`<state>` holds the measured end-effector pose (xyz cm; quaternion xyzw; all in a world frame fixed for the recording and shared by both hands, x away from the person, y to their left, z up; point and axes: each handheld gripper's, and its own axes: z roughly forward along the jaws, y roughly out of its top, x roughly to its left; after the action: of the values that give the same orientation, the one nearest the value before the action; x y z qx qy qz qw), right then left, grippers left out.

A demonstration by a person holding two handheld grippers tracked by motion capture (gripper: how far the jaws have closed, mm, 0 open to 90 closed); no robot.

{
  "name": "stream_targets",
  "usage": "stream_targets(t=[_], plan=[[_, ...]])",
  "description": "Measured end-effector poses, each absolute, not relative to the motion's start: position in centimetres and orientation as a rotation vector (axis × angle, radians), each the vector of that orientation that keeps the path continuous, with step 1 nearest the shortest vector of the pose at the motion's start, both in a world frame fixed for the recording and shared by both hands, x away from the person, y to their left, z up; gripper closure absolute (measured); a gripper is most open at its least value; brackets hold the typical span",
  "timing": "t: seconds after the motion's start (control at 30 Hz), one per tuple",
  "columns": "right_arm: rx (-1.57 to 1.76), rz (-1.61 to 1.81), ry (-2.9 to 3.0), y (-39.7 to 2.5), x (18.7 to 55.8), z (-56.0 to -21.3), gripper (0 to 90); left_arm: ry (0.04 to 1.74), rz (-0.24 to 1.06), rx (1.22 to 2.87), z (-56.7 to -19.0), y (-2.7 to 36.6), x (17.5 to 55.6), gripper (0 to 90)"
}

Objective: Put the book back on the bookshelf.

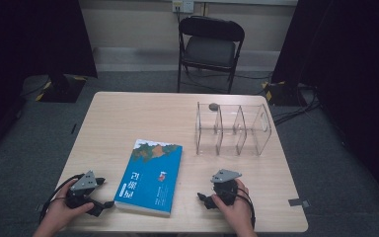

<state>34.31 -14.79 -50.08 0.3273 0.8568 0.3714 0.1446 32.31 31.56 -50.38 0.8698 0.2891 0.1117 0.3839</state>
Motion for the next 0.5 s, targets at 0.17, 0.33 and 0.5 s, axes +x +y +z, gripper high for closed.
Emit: stream_targets(t=[0.17,0.33,0.5], plan=[[0.944,1.07,2.469,-14.8,34.3,-50.1,12.3,0.714,0.28,2.233,-50.4,31.5,32.3,2.6],[0.943,1.071,2.469,-14.8,34.3,-50.1,12.3,0.708,0.25,2.284,-49.8,31.3,32.2,3.2],[0.98,1.062,2.443,-14.6,34.0,-50.1,12.3,0.7,0.158,2.301,-49.0,31.3,31.2,19.1]])
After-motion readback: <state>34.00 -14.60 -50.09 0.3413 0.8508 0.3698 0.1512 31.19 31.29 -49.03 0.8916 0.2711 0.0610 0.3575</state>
